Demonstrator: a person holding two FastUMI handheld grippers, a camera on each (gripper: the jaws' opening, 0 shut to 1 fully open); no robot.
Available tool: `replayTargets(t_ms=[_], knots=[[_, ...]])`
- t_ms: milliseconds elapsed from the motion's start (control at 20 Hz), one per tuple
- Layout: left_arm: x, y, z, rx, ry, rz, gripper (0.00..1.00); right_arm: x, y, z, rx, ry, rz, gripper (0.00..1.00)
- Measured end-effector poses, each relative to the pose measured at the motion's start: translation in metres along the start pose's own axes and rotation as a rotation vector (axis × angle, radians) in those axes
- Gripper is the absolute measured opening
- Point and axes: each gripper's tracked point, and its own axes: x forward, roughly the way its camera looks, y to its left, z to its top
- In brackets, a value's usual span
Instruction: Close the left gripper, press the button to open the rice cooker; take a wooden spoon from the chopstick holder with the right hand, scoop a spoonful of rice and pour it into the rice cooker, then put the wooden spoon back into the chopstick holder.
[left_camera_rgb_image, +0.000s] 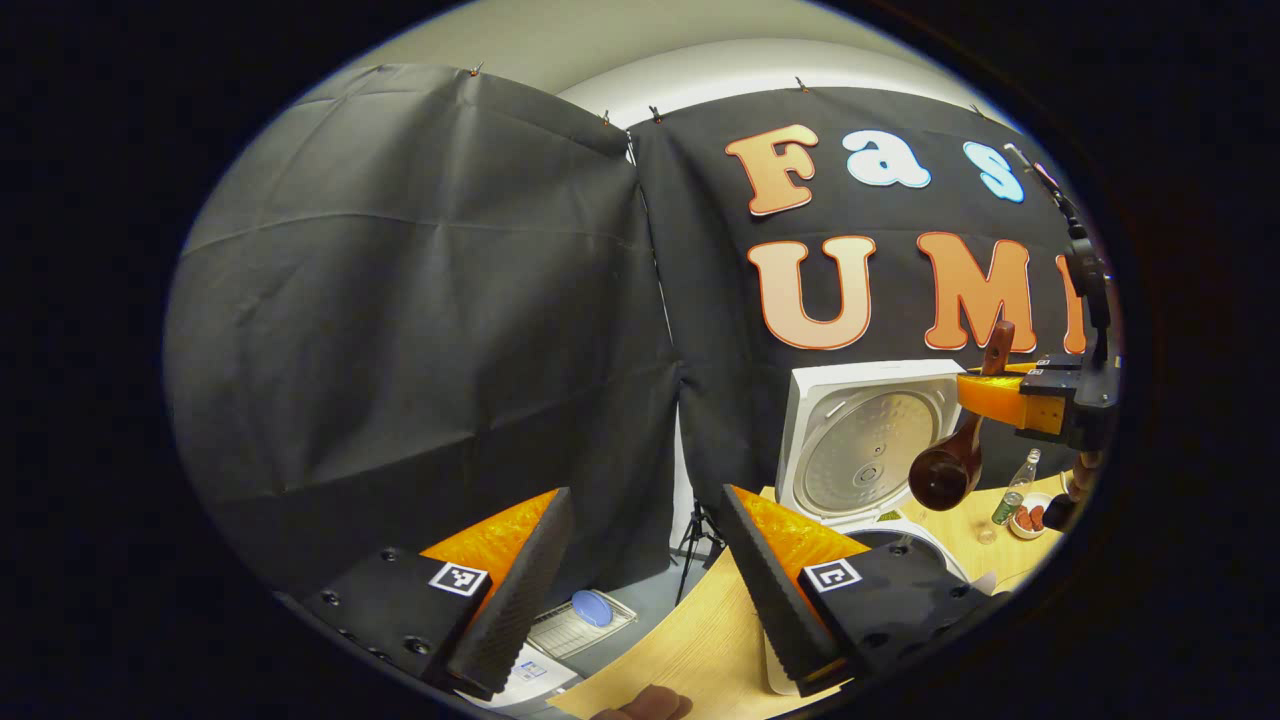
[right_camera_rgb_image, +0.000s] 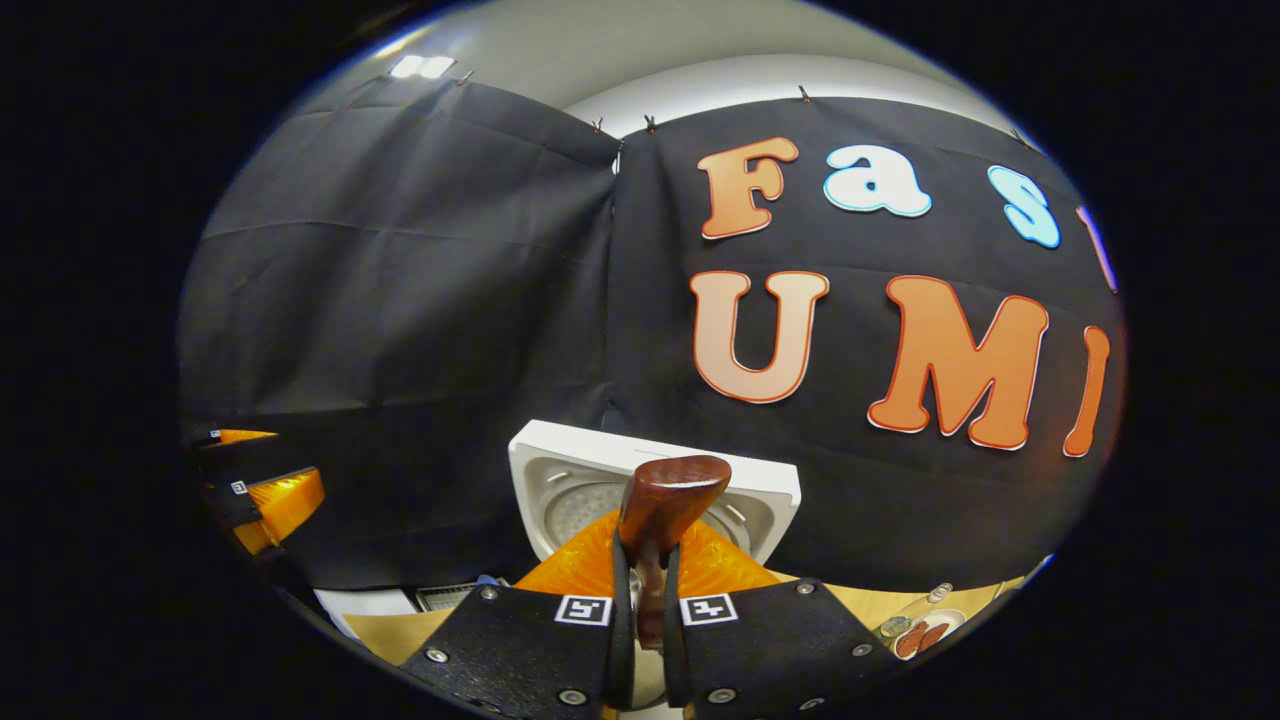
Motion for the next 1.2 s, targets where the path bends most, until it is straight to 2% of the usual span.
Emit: replayTargets(t_ms=[50,200,350,400,450,500,900,1200], knots=[[-0.002,-0.003,0.001,0.001,0.001,0.000,0.99,-0.004,0.001,0.003,0.002,-0.010,0.015,0.11],[-0.014,-0.011,0.007,0.013,-0.012,0.012,0.99,-0.015,-0.005,0.008,-0.002,-0.032,0.021,0.11],[-0.026,-0.027,0.012,0.002,-0.009,0.012,1.00,-0.030,-0.023,0.004,0.101,-0.014,0.042,0.11],[-0.028,-0.033,0.012,0.002,-0.007,0.013,0.96,-0.036,-0.034,0.004,0.143,-0.012,0.037,0.07],[-0.031,-0.039,0.014,0.005,-0.005,0.012,0.99,-0.045,-0.048,0.005,0.183,-0.010,0.027,0.11],[-0.035,-0.046,0.016,0.007,-0.006,0.010,1.00,-0.053,-0.061,0.004,0.214,-0.006,0.015,0.11],[-0.060,-0.118,0.036,0.012,-0.018,-0.053,0.99,-0.137,-0.167,-0.045,0.359,0.054,-0.126,0.11],[-0.081,-0.160,0.044,0.050,-0.011,-0.076,0.99,-0.211,-0.255,-0.099,0.434,0.112,-0.298,0.11]])
